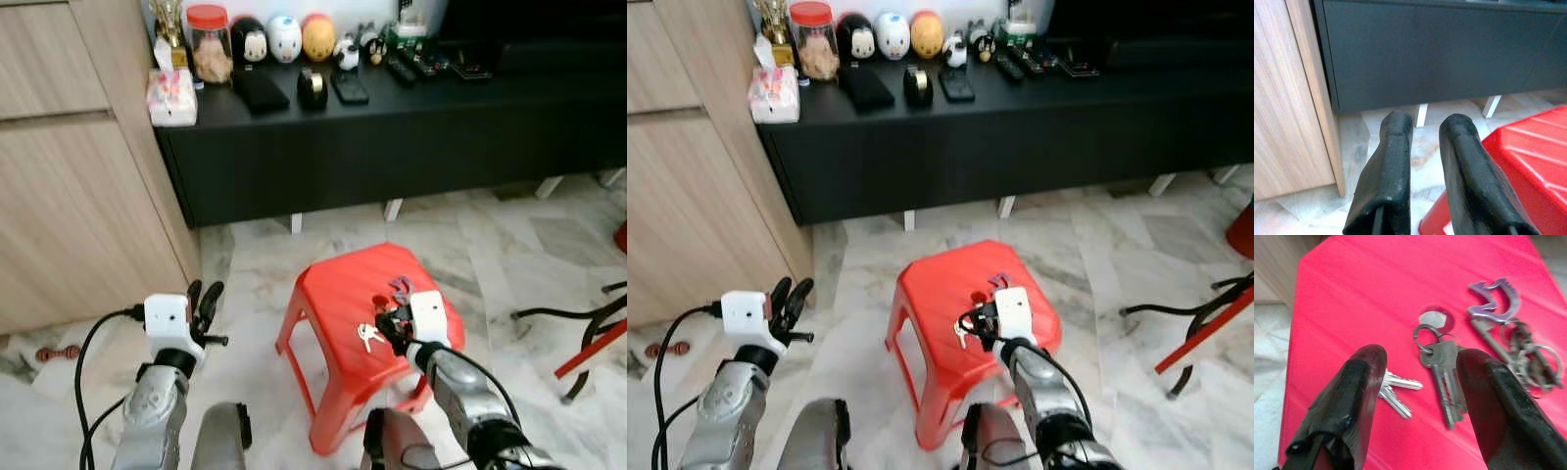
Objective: Hang keys on a hook
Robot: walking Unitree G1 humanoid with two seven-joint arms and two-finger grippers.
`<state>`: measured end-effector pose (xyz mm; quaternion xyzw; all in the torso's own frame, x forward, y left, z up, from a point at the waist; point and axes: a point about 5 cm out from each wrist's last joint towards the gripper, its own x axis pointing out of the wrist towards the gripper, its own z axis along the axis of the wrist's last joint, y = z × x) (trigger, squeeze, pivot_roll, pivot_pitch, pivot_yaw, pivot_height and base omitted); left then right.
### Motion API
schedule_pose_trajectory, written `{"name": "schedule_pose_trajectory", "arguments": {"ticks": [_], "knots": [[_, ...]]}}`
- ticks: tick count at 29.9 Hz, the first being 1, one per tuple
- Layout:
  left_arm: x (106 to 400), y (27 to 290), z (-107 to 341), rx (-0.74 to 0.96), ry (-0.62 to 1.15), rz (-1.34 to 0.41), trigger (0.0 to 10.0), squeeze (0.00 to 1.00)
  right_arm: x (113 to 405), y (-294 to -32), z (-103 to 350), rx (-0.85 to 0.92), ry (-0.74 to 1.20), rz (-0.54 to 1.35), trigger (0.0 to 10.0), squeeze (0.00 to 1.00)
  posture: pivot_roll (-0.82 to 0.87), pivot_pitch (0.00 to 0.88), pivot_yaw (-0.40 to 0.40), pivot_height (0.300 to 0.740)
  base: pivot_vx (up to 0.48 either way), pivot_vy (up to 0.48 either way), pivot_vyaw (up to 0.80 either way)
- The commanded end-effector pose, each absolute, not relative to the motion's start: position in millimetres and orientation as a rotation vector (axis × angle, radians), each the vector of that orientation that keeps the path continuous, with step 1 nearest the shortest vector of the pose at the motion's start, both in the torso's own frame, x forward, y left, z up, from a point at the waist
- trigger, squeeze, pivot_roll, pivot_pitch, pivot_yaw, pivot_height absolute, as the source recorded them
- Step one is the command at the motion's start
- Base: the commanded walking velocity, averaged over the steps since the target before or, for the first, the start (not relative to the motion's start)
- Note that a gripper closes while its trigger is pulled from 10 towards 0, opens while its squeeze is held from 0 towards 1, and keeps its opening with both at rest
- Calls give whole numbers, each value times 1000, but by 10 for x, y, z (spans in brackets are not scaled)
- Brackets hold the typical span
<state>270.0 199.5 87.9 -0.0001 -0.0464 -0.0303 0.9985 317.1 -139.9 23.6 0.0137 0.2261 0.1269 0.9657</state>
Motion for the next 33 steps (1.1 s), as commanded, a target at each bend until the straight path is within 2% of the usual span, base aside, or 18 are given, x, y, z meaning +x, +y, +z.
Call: {"name": "schedule_pose_trajectory", "arguments": {"ticks": [1,8,17,31,32,33], "knots": [[2686,1965,909,9,-92,-73,10000,0,3221,-1373,291,48,435,266,10000,0,184,252,-110,601,0,0,0],[2666,1909,1007,9,-106,-81,10000,0,3335,-1151,441,47,418,441,10000,0,201,305,-127,601,0,0,0],[2584,1907,1004,3,-86,-70,10000,0,3307,-1193,365,0,492,445,10000,0,192,331,-145,601,0,0,0],[2568,1888,974,-1,-63,-60,10000,0,3322,-1262,380,-3,476,419,10000,0,180,330,-148,601,0,0,0],[2567,1888,969,1,-59,-59,10000,0,3319,-1263,376,-6,478,419,8392,0,180,336,-148,601,0,0,0],[2567,1888,969,1,-59,-59,10000,0,3319,-1263,376,-6,478,419,8392,0,180,336,-148,601,0,0,0]]}}
